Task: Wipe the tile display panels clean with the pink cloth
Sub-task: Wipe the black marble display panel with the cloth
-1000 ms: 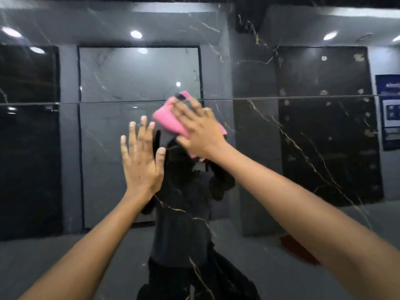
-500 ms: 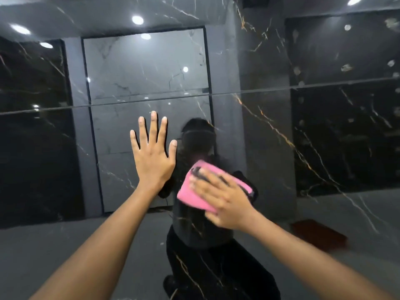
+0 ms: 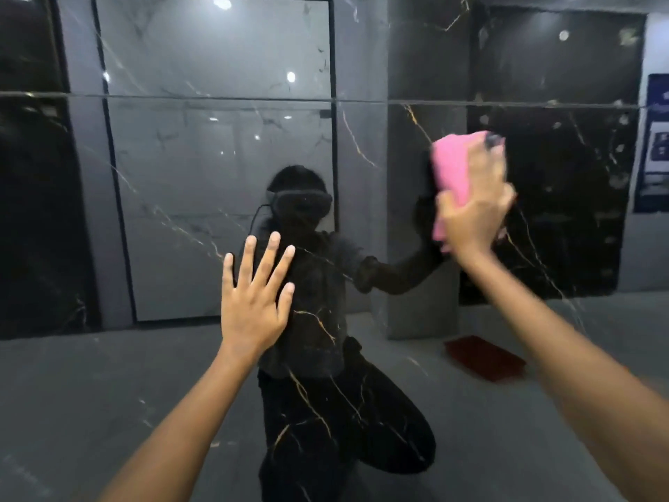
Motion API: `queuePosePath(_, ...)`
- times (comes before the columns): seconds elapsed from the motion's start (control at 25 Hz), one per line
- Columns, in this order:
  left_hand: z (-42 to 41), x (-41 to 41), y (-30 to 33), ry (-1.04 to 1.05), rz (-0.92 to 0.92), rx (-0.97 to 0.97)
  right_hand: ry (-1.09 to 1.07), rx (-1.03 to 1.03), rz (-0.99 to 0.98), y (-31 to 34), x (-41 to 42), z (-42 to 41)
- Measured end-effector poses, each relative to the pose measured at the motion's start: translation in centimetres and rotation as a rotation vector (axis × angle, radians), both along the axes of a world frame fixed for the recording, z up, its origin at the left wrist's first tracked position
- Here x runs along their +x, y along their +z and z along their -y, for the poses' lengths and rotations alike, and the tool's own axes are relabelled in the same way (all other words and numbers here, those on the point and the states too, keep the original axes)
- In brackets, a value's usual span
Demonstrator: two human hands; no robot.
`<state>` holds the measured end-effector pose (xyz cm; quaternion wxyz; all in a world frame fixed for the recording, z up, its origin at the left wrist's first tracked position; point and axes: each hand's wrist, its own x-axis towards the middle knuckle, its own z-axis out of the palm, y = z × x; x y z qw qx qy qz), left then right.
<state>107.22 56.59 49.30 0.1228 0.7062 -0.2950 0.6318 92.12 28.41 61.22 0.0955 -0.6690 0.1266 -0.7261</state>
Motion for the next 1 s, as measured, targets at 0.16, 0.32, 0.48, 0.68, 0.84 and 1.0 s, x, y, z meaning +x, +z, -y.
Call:
queuePosePath(0.16, -0.2, -0.3, 0.4, -0.047, -0.013, 0.022, 0.041, -0.976, -0.535, -17.3, 3.6, -10.1)
queuePosePath(0.32, -0.6, -1.9, -1.3, -0.063, -0.095, -0.023, 0.085, -0.867, -0.512, -13.7, 1.6, -5.2)
queuePosePath(0.48, 0.3, -1.4, -8.3, -0.046, -0.031, 0.086, -0.029, -0.123, -0.225, -2.9, -3.9, 5.5)
queuePosePath(0.68, 0.8, 0.0, -9.7, 0.003, 0.032, 0.07, 0.011, -0.198, -0.18, -11.5, -0.4, 1.3)
queuePosePath(0.84, 0.3, -0.3, -9.0, -0.036, 0.014, 0.095, 0.085, -1.069, -0.748, -29.2, 2.3, -8.9)
queuePosePath(1.0, -0.2, -2.1, -10.5, -0.139, -0.147, 0.056, 0.111, -0.924, -0.654, -24.1, 1.2, -5.0)
